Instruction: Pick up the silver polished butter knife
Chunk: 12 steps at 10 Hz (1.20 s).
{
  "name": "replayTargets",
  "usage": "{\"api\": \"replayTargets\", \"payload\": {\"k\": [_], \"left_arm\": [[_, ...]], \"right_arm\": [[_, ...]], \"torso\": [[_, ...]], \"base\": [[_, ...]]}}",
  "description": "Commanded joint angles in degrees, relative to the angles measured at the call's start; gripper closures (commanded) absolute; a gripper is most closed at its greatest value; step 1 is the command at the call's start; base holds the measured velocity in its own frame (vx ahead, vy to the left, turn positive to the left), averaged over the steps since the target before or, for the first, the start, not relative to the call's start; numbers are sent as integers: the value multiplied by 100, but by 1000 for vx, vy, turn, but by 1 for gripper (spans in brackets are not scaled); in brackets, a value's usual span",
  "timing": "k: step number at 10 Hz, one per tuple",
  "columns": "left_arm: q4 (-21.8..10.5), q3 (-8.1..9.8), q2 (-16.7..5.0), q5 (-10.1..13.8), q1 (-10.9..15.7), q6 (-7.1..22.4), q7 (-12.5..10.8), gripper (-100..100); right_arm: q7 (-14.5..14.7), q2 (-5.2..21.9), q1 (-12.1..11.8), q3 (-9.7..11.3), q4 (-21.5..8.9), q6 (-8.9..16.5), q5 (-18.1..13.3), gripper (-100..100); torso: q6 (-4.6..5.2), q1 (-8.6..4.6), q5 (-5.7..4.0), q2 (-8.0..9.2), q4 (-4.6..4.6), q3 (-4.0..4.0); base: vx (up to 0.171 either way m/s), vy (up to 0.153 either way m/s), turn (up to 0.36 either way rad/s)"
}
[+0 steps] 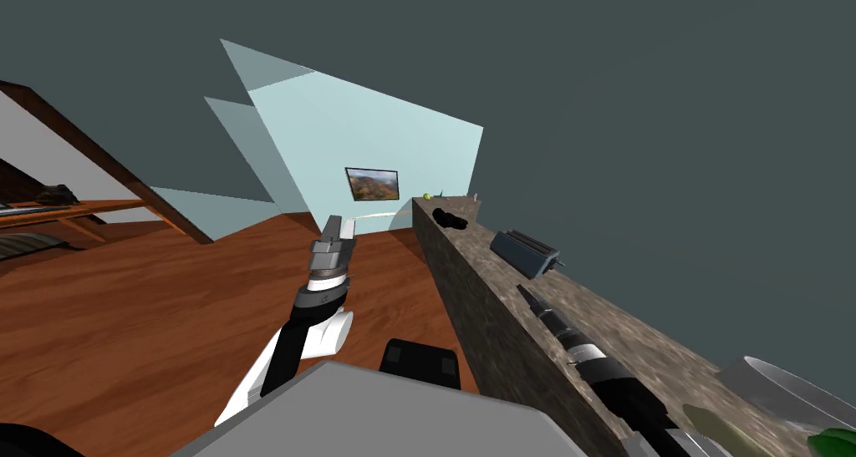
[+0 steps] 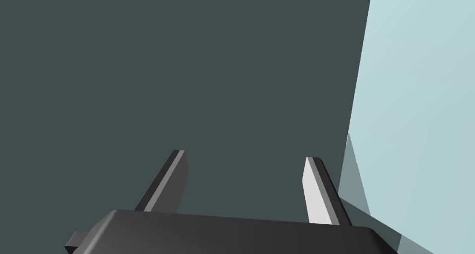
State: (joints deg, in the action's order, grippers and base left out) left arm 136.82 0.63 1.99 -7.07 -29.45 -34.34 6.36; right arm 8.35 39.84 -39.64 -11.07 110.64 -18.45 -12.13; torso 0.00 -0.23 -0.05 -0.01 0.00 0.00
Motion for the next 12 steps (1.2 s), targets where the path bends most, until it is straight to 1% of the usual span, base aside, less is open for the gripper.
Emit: {"api": "replayTargets", "payload": {"k": [1, 2, 3, 4, 5, 6, 7, 8, 9, 10, 11, 12], "left_arm": [[0, 0, 0, 0, 0, 0, 0, 0], [0, 1, 0, 0, -1, 0, 0, 0], [0, 0, 0, 0, -1, 0, 0, 0], [0, 1, 0, 0, -1, 0, 0, 0], [0, 0, 0, 0, -1, 0, 0, 0], [0, 1, 0, 0, -1, 0, 0, 0], [0, 1, 0, 0, -1, 0, 0, 0], [0, 1, 0, 0, -1, 0, 0, 0], [0, 1, 0, 0, -1, 0, 0, 0], [0, 1, 0, 0, -1, 0, 0, 0], [0, 1, 0, 0, -2, 0, 0, 0], [0, 1, 0, 0, -1, 0, 0, 0]], "right_arm": [[-8, 210, -97, -41, -95, -26, -21, -100], [-14, 416, -252, -70, -204, -21, -68, -100], [-14, 459, -252, -70, -204, -21, -68, -100], [-21, 693, -415, -95, -312, -18, -114, -100], [-28, 868, -584, -114, -416, -17, -157, -100], [-28, 962, -584, -114, -416, -17, -157, -100], [-37, 1159, -757, -127, -517, -17, -198, -100], [-37, 1214, -757, -127, -517, -17, -198, -100], [-46, 1413, -935, -135, -614, -19, -236, -100], [-46, 1464, -935, -135, -614, -19, -236, -100], [-55, 1690, -1114, -138, -707, -23, -272, -100], [-65, 1840, -1295, -135, -795, -28, -305, -100]], "torso": [[0, 0, 0, 0, 0, 0], [8, 0, -1, 1, 0, 1], [3, 1, 0, -1, 0, 0], [8, 4, 1, 1, 0, 0], [4, 0, 1, -1, 0, 0], [3, -7, -1, -2, 0, -1], [7, -6, -2, -1, 0, -1], [4, -6, -2, 1, 0, 1], [8, -4, -2, 1, 1, 1], [5, -7, -2, -2, 0, -1], [8, -4, -2, -2, 0, -1], [6, -6, -2, -2, 0, -1]], "base": [[4, -44, 122], [8, -36, 176], [7, -33, 123], [10, -43, 211], [13, -64, 324], [4, -61, 132], [-3, -61, 221], [-6, -55, 91], [7, -60, 182], [5, -56, 103], [4, -60, 171], [-7, -96, 290]]}}
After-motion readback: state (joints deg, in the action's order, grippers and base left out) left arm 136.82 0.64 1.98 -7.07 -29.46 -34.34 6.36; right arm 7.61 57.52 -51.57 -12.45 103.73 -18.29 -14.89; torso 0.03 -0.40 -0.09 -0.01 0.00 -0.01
